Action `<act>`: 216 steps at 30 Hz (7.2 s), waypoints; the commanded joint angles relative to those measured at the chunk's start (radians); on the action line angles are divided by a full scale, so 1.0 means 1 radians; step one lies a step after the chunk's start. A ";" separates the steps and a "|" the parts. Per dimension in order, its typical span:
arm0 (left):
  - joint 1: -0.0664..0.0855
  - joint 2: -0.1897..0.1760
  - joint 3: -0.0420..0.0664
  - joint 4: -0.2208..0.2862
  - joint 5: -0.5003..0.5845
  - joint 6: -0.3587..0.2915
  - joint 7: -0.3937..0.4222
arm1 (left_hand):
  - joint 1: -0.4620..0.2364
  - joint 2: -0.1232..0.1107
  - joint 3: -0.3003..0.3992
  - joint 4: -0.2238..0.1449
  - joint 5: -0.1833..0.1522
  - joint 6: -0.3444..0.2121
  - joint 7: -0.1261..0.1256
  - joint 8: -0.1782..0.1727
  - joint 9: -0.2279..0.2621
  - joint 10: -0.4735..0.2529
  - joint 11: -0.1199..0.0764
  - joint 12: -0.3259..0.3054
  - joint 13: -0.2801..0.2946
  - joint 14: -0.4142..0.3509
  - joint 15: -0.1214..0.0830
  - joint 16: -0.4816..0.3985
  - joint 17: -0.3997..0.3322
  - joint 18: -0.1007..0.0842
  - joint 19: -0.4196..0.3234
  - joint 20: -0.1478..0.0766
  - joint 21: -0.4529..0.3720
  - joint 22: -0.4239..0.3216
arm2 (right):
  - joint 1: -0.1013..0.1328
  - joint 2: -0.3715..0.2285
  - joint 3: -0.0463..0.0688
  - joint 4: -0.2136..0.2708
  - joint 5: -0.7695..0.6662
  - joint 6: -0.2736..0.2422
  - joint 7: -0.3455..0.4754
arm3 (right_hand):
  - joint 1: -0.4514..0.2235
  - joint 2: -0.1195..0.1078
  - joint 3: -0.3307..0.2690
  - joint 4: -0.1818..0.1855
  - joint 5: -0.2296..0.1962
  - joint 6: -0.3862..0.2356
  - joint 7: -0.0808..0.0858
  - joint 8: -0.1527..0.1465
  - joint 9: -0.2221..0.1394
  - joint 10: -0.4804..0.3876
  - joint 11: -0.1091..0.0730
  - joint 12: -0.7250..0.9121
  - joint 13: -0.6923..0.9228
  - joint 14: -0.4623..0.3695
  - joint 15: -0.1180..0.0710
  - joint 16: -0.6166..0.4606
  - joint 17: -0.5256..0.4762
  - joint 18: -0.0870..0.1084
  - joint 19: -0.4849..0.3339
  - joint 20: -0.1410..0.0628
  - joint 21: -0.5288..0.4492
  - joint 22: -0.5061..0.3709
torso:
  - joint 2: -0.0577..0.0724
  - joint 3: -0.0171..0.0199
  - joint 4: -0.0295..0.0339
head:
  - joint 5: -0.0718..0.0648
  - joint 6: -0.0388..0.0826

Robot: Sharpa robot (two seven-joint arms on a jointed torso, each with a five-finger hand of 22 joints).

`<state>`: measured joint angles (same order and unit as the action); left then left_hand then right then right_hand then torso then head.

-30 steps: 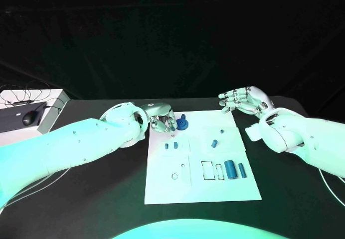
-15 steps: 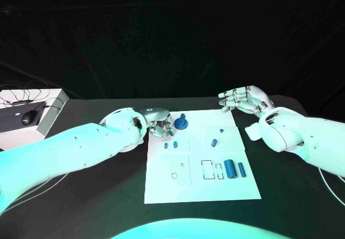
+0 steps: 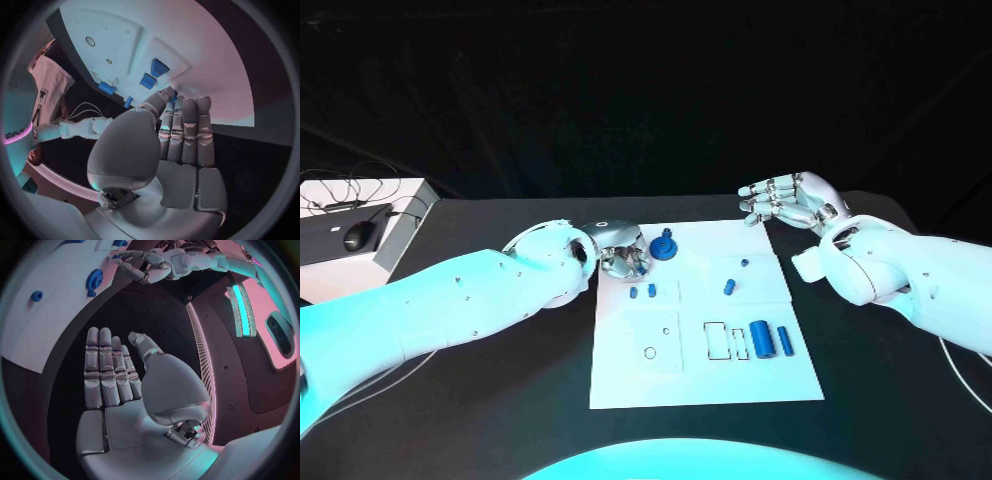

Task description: Assemble the parts on the task board

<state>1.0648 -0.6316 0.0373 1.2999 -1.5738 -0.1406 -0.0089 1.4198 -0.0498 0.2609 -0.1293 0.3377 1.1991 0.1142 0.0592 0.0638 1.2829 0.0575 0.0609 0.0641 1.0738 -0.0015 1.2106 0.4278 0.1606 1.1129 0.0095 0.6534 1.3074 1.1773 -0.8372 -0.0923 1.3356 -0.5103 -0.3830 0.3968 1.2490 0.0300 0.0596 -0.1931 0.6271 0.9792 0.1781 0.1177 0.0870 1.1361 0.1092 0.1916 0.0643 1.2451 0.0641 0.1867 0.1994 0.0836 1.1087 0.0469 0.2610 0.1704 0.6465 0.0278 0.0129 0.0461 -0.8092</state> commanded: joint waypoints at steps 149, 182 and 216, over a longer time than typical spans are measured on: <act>-0.039 -0.234 0.106 0.059 1.253 -0.093 0.260 | -0.008 -0.016 -0.096 0.093 0.002 -0.088 0.013 0.005 0.000 -0.055 0.030 0.016 -0.004 0.057 0.055 -0.791 -0.293 -0.044 -0.058 0.058 -0.491 -0.362 | -0.009 -0.079 0.000 0.079 -0.753 0.033 -0.234 | 0.056 -0.017 0.074 -0.065 -0.238 0.116 -0.036 -0.053 -0.011 0.077 -0.035 -0.128 -0.003 0.228 -0.097 0.475 0.413 0.067 0.136 -0.095 0.493 0.388 | -0.002 0.0009 -0.0013 | -0.045 0.036; -0.123 -0.264 0.108 0.158 1.339 -0.042 0.364 | 0.008 -0.010 -0.150 0.121 -0.003 -0.112 0.024 0.003 -0.001 -0.099 0.053 -0.003 -0.005 0.124 0.097 -1.149 -0.332 -0.054 -0.016 0.112 -0.583 -1.009 | -0.031 -0.019 -0.007 0.105 -1.235 0.050 -0.563 | 0.088 -0.134 0.174 0.085 -0.328 0.105 -0.057 -0.055 -0.014 -0.002 -0.023 -0.111 -0.005 0.217 -0.088 0.588 0.451 0.085 0.194 -0.085 0.479 0.537 | 0.000 -0.0023 0.0008 | -0.091 0.027; -0.123 -0.270 0.109 0.165 1.328 -0.064 0.344 | 0.011 -0.004 -0.141 0.110 -0.002 -0.112 0.032 0.004 -0.001 -0.098 0.054 -0.001 -0.005 0.124 0.096 -1.148 -0.330 -0.060 -0.010 0.106 -0.579 -1.049 | -0.061 0.019 -0.009 0.078 -1.235 0.089 -0.579 | 0.058 -0.118 0.344 0.107 -0.352 0.162 -0.055 -0.055 -0.011 0.074 -0.039 -0.129 -0.005 0.200 -0.096 0.664 0.438 0.070 0.232 -0.092 0.496 0.783 | 0.000 -0.0015 0.0002 | -0.090 0.018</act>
<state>0.9428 -0.9014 0.1453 1.4619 -0.2433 -0.2050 0.3320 1.4222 -0.0541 0.1183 -0.0149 0.3383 1.0865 0.1370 0.0636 0.0624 1.1919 0.1125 0.0616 0.0604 1.1937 0.0929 0.0645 0.0964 0.1063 1.0973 0.1146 0.0691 0.2599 1.1223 -0.8198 -0.0985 1.4139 -1.7369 -0.3056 -0.1803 1.3066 -0.0962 0.3977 -0.0870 0.2802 1.1365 0.1248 0.0655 0.0756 1.2046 0.0700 0.0680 0.0599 1.4486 -0.0325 0.8473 0.6390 0.1390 1.3346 -0.0463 0.7532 0.9544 0.6463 0.0267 0.0133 -0.0438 -0.7900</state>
